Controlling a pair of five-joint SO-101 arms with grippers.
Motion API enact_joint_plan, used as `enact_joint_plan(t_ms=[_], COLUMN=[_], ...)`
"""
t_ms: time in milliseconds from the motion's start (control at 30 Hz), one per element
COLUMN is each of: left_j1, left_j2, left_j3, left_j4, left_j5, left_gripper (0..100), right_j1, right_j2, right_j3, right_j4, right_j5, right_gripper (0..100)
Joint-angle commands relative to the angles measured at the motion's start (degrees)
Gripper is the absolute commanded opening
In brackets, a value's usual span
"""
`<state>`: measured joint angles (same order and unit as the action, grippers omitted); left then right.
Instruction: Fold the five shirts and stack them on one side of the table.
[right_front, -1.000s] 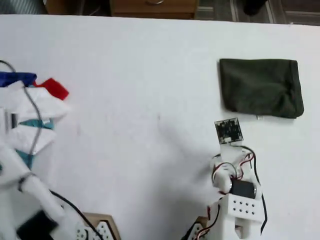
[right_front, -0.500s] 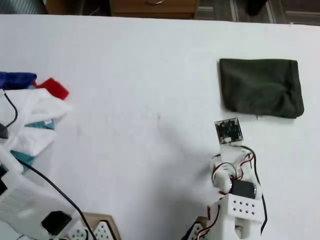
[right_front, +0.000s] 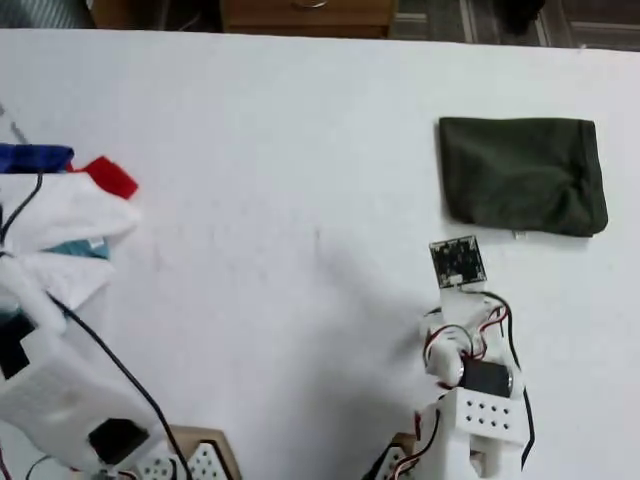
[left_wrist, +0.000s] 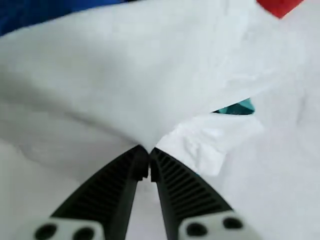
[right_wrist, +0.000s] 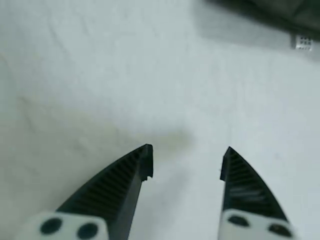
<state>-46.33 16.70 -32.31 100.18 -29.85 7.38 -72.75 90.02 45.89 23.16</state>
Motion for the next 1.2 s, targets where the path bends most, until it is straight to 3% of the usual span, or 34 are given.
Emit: enact_joint_plan(t_ms=[0, 200, 400, 667, 867, 1000, 1167], left_j1=[4.4, 16.97, 34.29, 52.66, 53.89, 53.8, 45.71], left_j2=[-2.99, -13.89, -27.96, -38.42, -38.33, -35.34, -31.56], left_j3=[-7.43, -7.87, -8.22, -8.31, -7.34, 2.07, 18.33], left_j4=[2.2, 2.2, 0.97, -14.15, -18.37, -17.23, -21.1], left_j5=[3.69, 3.87, 3.87, 3.96, 7.91, 11.52, 11.87], left_gripper=[3, 3, 3, 3, 3, 3, 3], right_j1=[-0.57, -0.57, -0.57, -0.57, -0.57, -0.57, -0.57], right_j2=[-1.1, -1.1, -1.1, -1.1, -1.1, -1.1, -1.1], right_j3=[-0.26, -0.26, -0.26, -0.26, -0.26, -0.18, -0.18], right_j4=[-0.92, -1.19, -1.19, -1.19, -1.19, -1.01, -0.92], right_j5=[-0.35, -0.44, -0.53, -0.53, -0.53, -0.53, -0.53], right_gripper=[22.4, 22.4, 22.4, 22.4, 22.4, 22.4, 22.4])
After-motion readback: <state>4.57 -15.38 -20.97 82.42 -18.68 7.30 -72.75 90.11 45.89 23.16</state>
